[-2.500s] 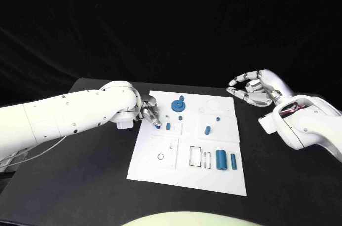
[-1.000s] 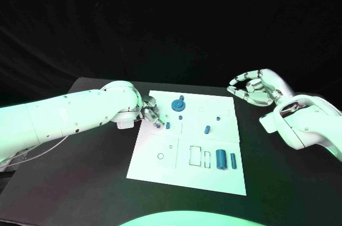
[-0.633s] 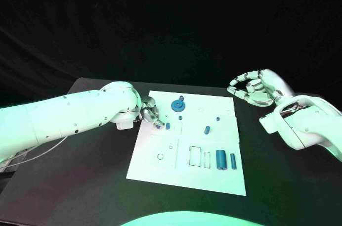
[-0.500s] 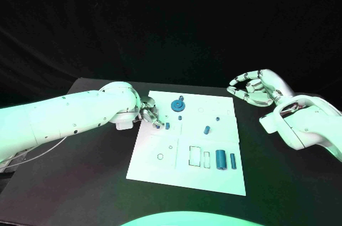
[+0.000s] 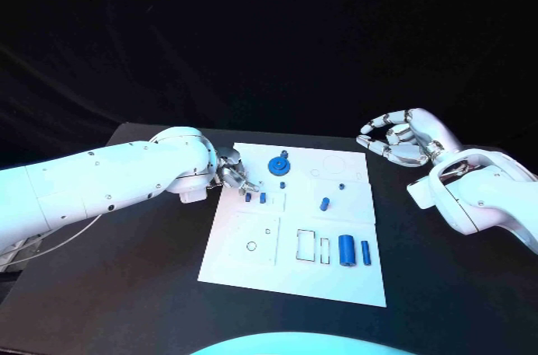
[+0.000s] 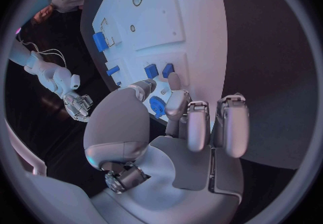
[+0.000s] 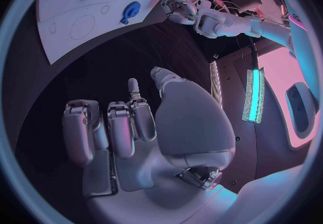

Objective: Assemble the parts on the task board

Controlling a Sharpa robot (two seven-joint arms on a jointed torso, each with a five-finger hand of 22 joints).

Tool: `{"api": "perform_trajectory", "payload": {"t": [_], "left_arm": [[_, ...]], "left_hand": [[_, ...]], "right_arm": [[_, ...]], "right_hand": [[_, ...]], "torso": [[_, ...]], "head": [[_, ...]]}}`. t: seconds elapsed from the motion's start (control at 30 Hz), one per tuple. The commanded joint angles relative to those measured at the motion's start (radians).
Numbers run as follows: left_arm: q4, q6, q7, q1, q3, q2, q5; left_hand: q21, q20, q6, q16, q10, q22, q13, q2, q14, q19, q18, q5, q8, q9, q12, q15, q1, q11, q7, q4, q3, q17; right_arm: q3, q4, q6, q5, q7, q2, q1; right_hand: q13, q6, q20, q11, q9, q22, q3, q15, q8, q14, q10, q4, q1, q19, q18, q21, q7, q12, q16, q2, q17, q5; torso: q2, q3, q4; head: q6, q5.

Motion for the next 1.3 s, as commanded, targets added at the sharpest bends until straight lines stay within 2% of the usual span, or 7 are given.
{"api": "perform_trajectory", "payload": {"t": [0.03, 0.33, 0.4, 0.5, 0.77, 1.03, 1.3], "left_arm": [[0.008, -0.052, 0.010, 0.001, 0.004, -0.004, 0.011], [0.029, -0.207, 0.135, 0.002, 0.018, -0.023, 0.058], [0.031, -0.249, 0.208, 0.002, 0.017, -0.019, 0.081], [0.034, -0.314, 0.325, 0.001, 0.008, -0.007, 0.085], [0.028, -0.452, 0.550, -0.027, -0.012, 0.027, -0.090], [0.000, -0.419, 0.562, -0.043, -0.020, 0.061, -0.278], [-0.041, -0.360, 0.524, -0.049, -0.025, 0.104, -0.380]], "left_hand": [[-0.004, -0.002, -0.003, 0.004, -0.007, 0.117, -0.002, 0.008, 0.106, 0.030, -0.003, -0.028, -0.005, 0.000, -0.004, -0.002, -0.019, 0.001, 0.002, 0.000, -0.021, 0.263], [-0.042, 0.003, -0.070, 0.003, -0.104, 0.054, -0.148, 0.028, 0.106, -0.003, 0.011, -0.020, -0.035, -0.006, -0.136, 0.014, 0.024, 0.022, 0.027, -0.003, -0.043, 0.263], [-0.152, 0.028, -0.166, -0.069, -0.304, -0.114, -0.373, 0.026, 0.061, -0.099, 0.046, -0.016, -0.070, -0.019, -0.361, 0.047, 0.136, 0.065, 0.070, -0.012, -0.014, 0.154], [-0.344, 0.061, -0.238, -0.220, -0.417, -0.373, -0.429, 0.011, -0.054, -0.260, 0.098, -0.018, -0.097, -0.044, -0.442, 0.085, 0.252, 0.102, 0.115, -0.024, 0.018, -0.041], [-0.453, 0.097, -0.287, -0.324, -0.516, -0.488, -0.572, -0.028, -0.157, -0.326, 0.120, -0.020, -0.161, -0.145, -0.579, 0.113, 0.427, 0.132, 0.137, -0.078, 0.102, -0.191], [-0.376, 0.104, -0.279, -0.333, -0.579, -0.386, -0.692, -0.062, -0.169, -0.260, 0.100, -0.037, -0.200, -0.226, -0.690, 0.125, 0.425, 0.147, 0.128, -0.075, 0.090, -0.262], [-0.292, 0.099, -0.256, -0.269, -0.569, -0.281, -0.742, -0.052, -0.130, -0.204, 0.082, -0.047, -0.217, -0.271, -0.705, 0.114, 0.448, 0.137, 0.114, -0.073, 0.058, -0.231]], "right_arm": [[0.000, 0.001, -0.002, -0.003, 0.007, 0.000, 0.000], [0.000, 0.002, -0.003, -0.003, 0.006, -0.002, 0.000], [0.000, 0.002, -0.002, -0.003, 0.006, -0.002, 0.000], [0.000, 0.001, -0.002, -0.002, 0.005, -0.002, 0.000], [0.000, 0.001, -0.001, -0.001, 0.006, -0.001, 0.000], [0.000, 0.001, 0.000, -0.001, 0.006, 0.000, 0.000], [0.000, 0.000, 0.006, -0.001, 0.002, 0.001, 0.000]], "right_hand": [[0.108, -0.004, -0.010, -0.005, 0.002, 0.201, -0.002, -0.008, 0.003, 0.091, -0.004, 0.002, -0.007, 0.036, 0.020, -0.006, -0.004, -0.004, -0.007, -0.002, 0.202, 0.003], [0.108, -0.005, -0.010, -0.005, 0.002, 0.201, -0.002, -0.008, 0.003, 0.091, -0.004, 0.002, -0.009, 0.036, 0.020, -0.007, -0.004, -0.003, -0.007, -0.001, 0.202, 0.003], [0.107, -0.005, -0.010, -0.005, 0.002, 0.201, -0.002, -0.008, 0.003, 0.091, -0.005, 0.002, -0.009, 0.036, 0.020, -0.007, -0.004, -0.004, -0.007, -0.001, 0.202, 0.003], [0.107, -0.005, -0.010, -0.005, 0.002, 0.201, -0.002, -0.008, 0.003, 0.091, -0.005, 0.002, -0.009, 0.036, 0.020, -0.007, -0.004, -0.004, -0.007, -0.001, 0.202, 0.003], [0.107, -0.005, -0.010, -0.005, 0.002, 0.201, -0.002, -0.008, 0.004, 0.091, -0.006, 0.001, -0.009, 0.035, 0.021, -0.008, -0.004, -0.005, -0.007, -0.001, 0.201, 0.004], [0.107, -0.005, -0.010, -0.005, 0.002, 0.201, -0.002, -0.008, 0.004, 0.091, -0.006, 0.001, -0.009, 0.035, 0.021, -0.008, -0.004, -0.005, -0.007, -0.001, 0.201, 0.004], [0.105, -0.005, -0.010, -0.005, 0.002, 0.198, -0.002, -0.008, 0.004, 0.090, -0.007, 0.000, -0.009, 0.033, 0.022, -0.012, -0.004, -0.006, -0.008, 0.000, 0.198, 0.004]], "torso": [[0.000, 0.0005, 0.0002], [0.000, 0.0009, 0.0017], [0.000, 0.0009, 0.0020], [0.001, -0.0008, 0.0006], [0.001, -0.0013, 0.0017], [0.001, -0.0014, 0.0010], [0.002, -0.0018, 0.0002]], "head": [[0.002, 0.000], [0.005, -0.003], [0.007, -0.005], [0.010, -0.008], [0.012, -0.016], [0.019, -0.019], [0.022, -0.018]]}}
